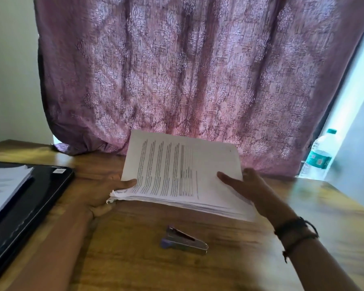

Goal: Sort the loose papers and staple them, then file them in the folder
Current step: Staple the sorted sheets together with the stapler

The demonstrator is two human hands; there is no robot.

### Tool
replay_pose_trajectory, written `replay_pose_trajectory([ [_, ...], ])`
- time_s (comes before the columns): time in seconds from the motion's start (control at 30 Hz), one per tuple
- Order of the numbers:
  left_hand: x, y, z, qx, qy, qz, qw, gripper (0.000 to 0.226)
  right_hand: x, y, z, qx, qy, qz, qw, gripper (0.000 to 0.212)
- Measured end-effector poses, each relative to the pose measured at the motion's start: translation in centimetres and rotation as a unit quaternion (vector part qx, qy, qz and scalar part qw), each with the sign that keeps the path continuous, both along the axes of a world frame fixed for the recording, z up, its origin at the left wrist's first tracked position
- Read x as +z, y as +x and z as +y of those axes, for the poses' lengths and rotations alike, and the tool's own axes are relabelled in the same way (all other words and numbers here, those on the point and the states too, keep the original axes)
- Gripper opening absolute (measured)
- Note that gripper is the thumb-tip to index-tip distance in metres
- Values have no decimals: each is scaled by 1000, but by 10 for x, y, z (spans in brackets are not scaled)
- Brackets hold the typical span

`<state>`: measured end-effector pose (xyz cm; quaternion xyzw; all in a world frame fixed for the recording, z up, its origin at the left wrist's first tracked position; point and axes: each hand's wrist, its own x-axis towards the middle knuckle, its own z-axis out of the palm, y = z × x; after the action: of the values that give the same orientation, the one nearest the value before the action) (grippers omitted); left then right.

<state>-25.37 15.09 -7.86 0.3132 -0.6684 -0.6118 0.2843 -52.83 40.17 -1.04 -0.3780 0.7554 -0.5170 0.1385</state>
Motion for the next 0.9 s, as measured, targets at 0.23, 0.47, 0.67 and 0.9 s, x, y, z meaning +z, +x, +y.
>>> replay_pose_trajectory([
  [0.23,31,-4,44,8,-17,53,998,10,-36,3,29,143,-83,-137,977,43],
  [0.47,32,-18,59,29,-115,136,984,25,-47,19,13,2,-165,105,981,40],
  [0.67,23,-21,71,99,-145,99,979,25,-52,26,7,12,-152,89,984,24],
  [0.9,49,17,83,356,-237,74,901,38,-25,66,-2,113,-201,-155,961,39],
])
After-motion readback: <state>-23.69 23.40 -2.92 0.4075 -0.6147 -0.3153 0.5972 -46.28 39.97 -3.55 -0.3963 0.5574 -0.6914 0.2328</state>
